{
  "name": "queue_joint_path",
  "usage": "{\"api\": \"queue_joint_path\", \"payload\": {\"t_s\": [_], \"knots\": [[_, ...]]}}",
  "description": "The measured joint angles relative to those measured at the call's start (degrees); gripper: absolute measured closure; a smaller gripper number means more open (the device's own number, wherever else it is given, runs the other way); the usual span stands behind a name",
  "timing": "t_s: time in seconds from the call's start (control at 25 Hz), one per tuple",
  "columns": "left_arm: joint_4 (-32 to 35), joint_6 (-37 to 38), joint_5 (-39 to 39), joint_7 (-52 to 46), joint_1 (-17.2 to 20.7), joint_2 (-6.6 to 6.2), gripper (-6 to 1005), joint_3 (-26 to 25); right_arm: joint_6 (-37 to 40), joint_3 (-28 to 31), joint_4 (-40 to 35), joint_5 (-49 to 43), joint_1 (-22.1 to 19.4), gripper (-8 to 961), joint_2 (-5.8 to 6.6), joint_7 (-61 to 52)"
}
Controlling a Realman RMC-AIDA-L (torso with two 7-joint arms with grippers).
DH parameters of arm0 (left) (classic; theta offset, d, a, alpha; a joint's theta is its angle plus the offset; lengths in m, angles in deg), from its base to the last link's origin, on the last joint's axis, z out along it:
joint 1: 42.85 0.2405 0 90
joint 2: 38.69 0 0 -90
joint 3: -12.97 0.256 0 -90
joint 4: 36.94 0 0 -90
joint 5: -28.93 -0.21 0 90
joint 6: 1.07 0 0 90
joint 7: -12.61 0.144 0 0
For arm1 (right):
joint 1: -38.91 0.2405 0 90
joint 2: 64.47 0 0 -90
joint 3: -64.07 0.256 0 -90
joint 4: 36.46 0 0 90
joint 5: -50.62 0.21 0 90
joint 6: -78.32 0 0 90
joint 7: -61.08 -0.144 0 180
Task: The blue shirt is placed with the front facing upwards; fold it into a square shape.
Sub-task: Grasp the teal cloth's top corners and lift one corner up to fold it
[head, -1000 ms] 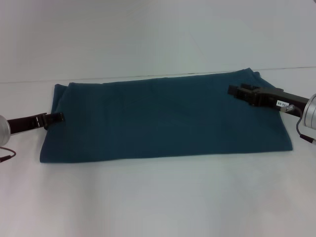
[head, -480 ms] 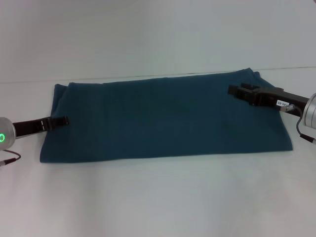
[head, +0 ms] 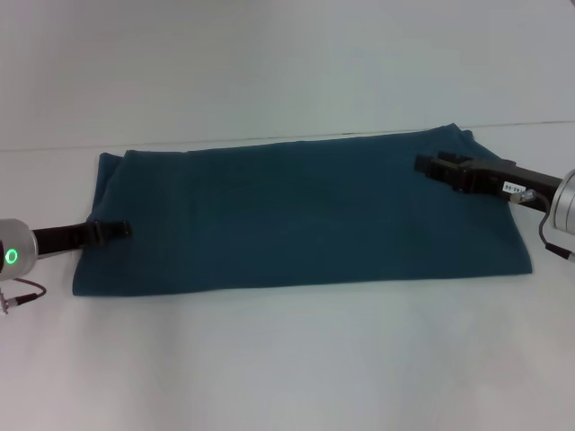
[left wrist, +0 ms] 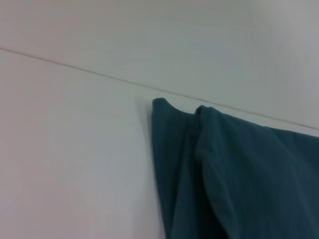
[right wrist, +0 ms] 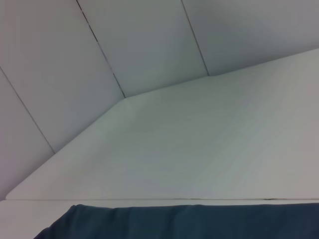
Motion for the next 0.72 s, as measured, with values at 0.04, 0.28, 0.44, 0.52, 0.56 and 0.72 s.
{"api": "queue_joint_path", "payload": {"t_s": [0.04, 0.28, 0.44, 0.52, 0.56, 0.72], "knots": [[0.0, 0.2, 0.1, 0.1, 0.0, 0.01, 155, 0.1, 0.0, 0.0, 0.0, 0.0, 0.0, 554, 0.00, 0.0], [-0.2, 0.3, 0.3, 0.7, -0.1, 0.10, 268, 0.1, 0.0, 0.0, 0.2, 0.0, 0.0, 560, 0.00, 0.0], [-0.5, 0.6, 0.4, 1.5, -0.1, 0.10, 452, 0.1, 0.0, -0.1, 0.2, 0.0, 0.0, 564, 0.00, 0.0], [-0.5, 0.8, 0.5, 1.9, -0.2, 0.13, 535, 0.1, 0.0, -0.1, 0.2, -0.1, 0.0, 566, 0.00, -0.1], [-0.5, 0.9, 0.5, 2.0, -0.2, 0.15, 577, 0.1, 0.0, -0.1, 0.2, -0.1, 0.0, 567, 0.00, -0.1], [0.0, 1.2, 0.5, 2.3, -0.5, 0.39, 701, 0.2, 0.1, -0.1, 0.1, -0.1, 0.0, 570, -0.07, -0.5]]}}
